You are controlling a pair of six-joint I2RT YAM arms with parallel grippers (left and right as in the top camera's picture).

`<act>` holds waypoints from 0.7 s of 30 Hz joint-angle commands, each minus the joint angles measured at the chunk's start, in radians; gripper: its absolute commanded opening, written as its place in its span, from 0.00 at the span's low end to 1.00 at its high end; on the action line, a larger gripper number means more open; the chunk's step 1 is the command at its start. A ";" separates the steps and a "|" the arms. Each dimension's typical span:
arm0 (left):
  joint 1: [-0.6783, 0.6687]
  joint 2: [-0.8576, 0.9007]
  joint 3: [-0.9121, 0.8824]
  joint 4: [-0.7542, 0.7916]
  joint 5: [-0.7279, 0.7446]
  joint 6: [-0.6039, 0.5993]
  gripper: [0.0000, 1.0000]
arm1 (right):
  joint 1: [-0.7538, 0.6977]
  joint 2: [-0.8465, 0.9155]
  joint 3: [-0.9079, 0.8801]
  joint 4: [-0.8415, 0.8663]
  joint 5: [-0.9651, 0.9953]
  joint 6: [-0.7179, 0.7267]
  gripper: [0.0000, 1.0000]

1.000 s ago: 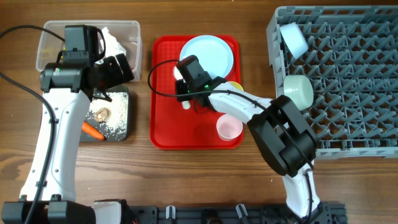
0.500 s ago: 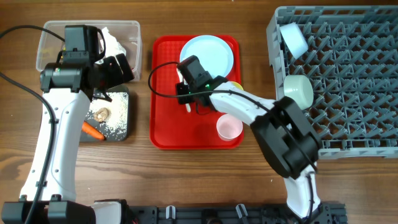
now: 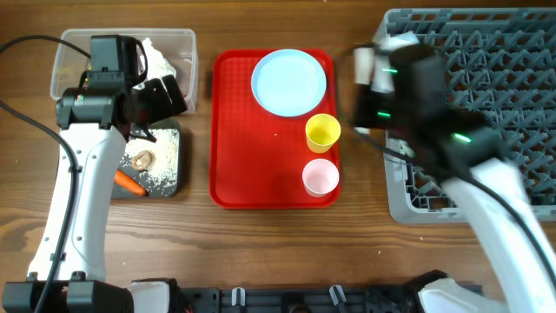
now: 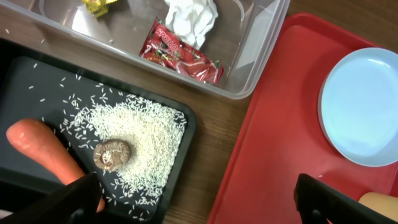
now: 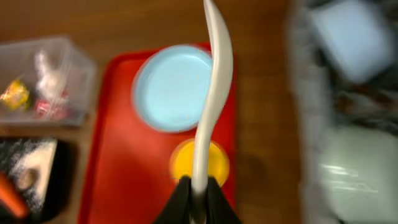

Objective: Sort waste into correct bins and load items into the dishwasher rack

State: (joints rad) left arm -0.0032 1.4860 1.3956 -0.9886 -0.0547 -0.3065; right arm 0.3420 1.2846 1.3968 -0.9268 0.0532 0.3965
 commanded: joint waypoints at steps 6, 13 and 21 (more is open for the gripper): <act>0.006 0.003 -0.003 0.000 0.005 -0.016 1.00 | -0.200 -0.214 -0.003 -0.350 0.345 0.425 0.04; 0.006 0.003 -0.003 0.000 0.005 -0.016 1.00 | -0.205 -0.220 -0.143 -0.443 0.467 0.895 0.04; 0.006 0.003 -0.003 0.000 0.005 -0.016 1.00 | -0.205 -0.164 -0.383 -0.386 0.475 1.186 0.04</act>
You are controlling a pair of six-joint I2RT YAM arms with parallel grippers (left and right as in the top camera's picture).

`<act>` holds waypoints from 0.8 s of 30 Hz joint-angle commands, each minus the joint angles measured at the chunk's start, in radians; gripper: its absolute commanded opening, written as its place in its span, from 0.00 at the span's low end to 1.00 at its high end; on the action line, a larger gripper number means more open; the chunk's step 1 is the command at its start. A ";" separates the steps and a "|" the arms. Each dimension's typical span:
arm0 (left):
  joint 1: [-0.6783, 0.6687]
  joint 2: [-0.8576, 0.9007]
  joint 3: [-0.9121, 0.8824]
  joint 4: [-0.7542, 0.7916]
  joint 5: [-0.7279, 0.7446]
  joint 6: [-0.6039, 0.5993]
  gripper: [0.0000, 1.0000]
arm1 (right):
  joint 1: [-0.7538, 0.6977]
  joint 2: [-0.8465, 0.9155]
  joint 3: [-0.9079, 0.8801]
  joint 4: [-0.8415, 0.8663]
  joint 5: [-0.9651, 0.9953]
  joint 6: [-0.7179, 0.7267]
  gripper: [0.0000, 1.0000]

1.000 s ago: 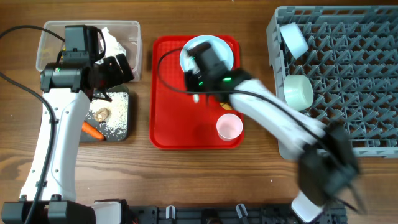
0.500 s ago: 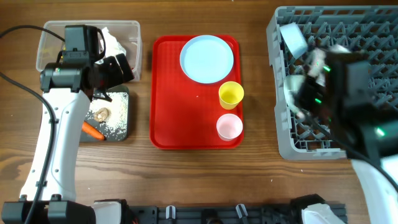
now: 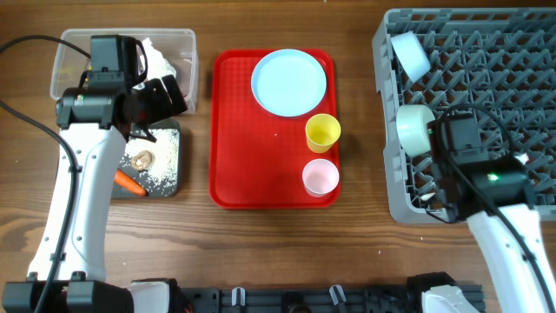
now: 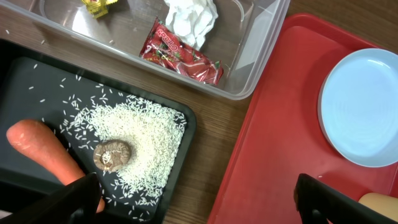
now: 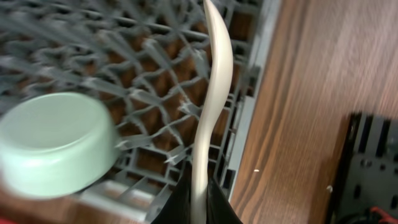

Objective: Sort waste into correct bins and load items into the dishwasher rack

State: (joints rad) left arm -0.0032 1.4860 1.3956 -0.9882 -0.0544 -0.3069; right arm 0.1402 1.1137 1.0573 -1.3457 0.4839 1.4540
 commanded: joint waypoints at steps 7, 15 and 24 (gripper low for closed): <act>0.006 0.003 -0.003 0.000 0.005 -0.016 1.00 | -0.004 0.009 -0.110 0.192 0.044 0.124 0.04; 0.006 0.003 -0.003 0.000 0.005 -0.016 1.00 | -0.076 0.013 -0.168 0.195 0.084 0.124 0.04; 0.006 0.003 -0.003 0.000 0.005 -0.016 1.00 | -0.193 0.017 -0.235 0.260 0.065 0.117 0.04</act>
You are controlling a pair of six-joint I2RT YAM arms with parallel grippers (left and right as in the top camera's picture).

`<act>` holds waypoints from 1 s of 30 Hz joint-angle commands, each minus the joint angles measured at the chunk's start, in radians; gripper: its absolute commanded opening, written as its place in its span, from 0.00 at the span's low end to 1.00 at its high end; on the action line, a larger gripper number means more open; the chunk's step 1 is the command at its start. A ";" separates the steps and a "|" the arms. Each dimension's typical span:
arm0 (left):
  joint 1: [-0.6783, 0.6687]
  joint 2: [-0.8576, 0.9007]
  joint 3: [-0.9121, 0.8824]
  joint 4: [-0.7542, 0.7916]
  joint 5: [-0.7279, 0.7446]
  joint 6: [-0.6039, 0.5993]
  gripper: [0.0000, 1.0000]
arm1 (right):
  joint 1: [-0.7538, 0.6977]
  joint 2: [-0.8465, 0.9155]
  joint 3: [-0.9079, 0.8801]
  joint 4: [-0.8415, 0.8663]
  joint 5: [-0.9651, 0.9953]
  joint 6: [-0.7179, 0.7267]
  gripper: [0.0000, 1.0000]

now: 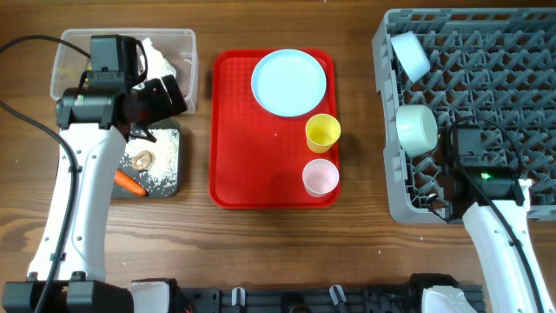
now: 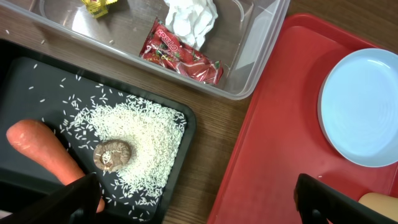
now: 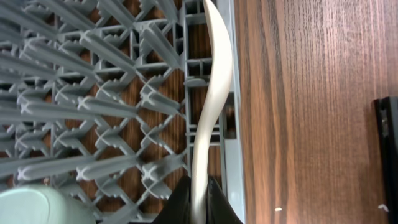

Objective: Sort waste into correct bins and load items into the dishwasher rack

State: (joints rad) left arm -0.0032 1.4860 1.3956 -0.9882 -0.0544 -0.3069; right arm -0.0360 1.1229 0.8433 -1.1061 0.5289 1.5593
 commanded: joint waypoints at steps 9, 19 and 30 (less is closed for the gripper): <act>0.006 0.003 -0.003 0.000 0.005 -0.016 1.00 | -0.018 0.056 -0.032 0.110 -0.016 -0.068 0.04; 0.006 0.003 -0.003 0.000 0.005 -0.016 1.00 | -0.018 0.117 -0.032 0.105 -0.060 -0.150 0.45; 0.006 0.003 -0.003 0.000 0.005 -0.016 1.00 | -0.018 0.117 -0.024 0.130 -0.060 -0.339 1.00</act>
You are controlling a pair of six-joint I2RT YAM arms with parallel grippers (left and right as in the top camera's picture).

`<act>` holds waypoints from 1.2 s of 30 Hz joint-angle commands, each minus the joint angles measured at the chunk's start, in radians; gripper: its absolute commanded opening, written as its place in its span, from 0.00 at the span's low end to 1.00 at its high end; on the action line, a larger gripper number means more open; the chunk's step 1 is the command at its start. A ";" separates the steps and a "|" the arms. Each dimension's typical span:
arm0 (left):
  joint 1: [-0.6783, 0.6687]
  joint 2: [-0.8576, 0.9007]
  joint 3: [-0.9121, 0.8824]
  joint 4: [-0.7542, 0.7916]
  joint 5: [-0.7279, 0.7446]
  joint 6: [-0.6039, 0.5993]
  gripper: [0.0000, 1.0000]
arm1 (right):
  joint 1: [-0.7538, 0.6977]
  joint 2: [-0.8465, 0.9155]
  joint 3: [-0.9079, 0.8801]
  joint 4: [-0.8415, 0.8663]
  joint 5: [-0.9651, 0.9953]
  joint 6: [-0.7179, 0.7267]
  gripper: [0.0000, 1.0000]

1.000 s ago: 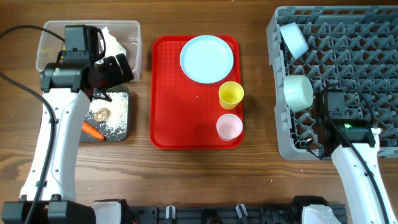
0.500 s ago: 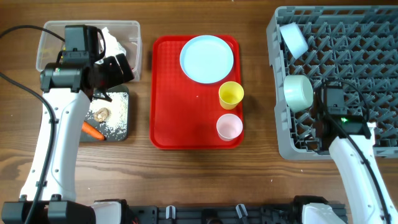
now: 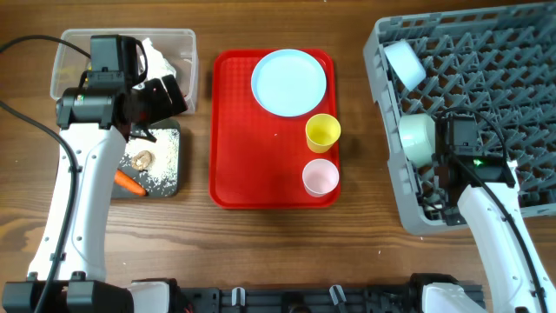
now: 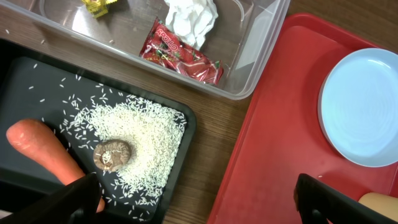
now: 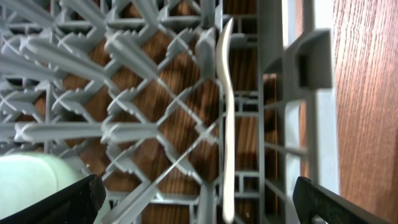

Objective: Sort waste into correct bins and load items into the dishwasher rack

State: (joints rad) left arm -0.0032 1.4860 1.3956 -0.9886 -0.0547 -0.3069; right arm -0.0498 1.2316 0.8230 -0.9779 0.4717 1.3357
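Observation:
A cream spoon (image 5: pixel 227 118) lies lengthwise in the grid of the grey dishwasher rack (image 3: pixel 486 52), near its side wall. My right gripper (image 5: pixel 199 202) hangs open just above the spoon, its fingers far apart on either side and touching nothing. A pale green bowl (image 3: pixel 417 139) and a white cup (image 3: pixel 405 61) sit in the rack's left side. On the red tray (image 3: pixel 234 174) are a blue plate (image 3: pixel 289 82), a yellow cup (image 3: pixel 322 132) and a pink cup (image 3: pixel 320 177). My left gripper (image 4: pixel 196 196) is open and empty, between the black tray and the red tray.
The clear bin (image 3: pixel 182 39) holds white tissue and a red wrapper (image 4: pixel 183 53). The black tray (image 3: pixel 169 174) carries spilled rice, a carrot (image 4: pixel 43 152) and a brown lump (image 4: pixel 112 154). Wooden table shows between the red tray and the rack.
My right gripper was shut on the spoon over the rack's edge; now it is open and the spoon rests in the rack. The rack sits slightly turned. The left arm has not moved.
My right gripper first held the spoon over the red tray by the plate and yellow cup. Then it had the spoon over the rack beside the green bowl, then at the rack's edge. Now the spoon lies in the rack, let go. The left arm stayed put.

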 commanded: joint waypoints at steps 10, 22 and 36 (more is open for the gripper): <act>0.006 0.003 -0.003 0.000 0.005 -0.016 1.00 | -0.004 -0.027 0.240 0.004 -0.193 -0.632 1.00; 0.006 0.003 -0.003 0.000 0.005 -0.016 1.00 | 0.140 0.091 0.254 0.277 -0.631 -1.100 1.00; 0.006 0.003 -0.003 0.000 0.005 -0.016 1.00 | 0.238 0.743 0.933 0.119 -0.698 -1.256 1.00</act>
State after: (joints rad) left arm -0.0032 1.4864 1.3956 -0.9882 -0.0544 -0.3130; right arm 0.1680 1.8530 1.6608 -0.8520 -0.2024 0.1345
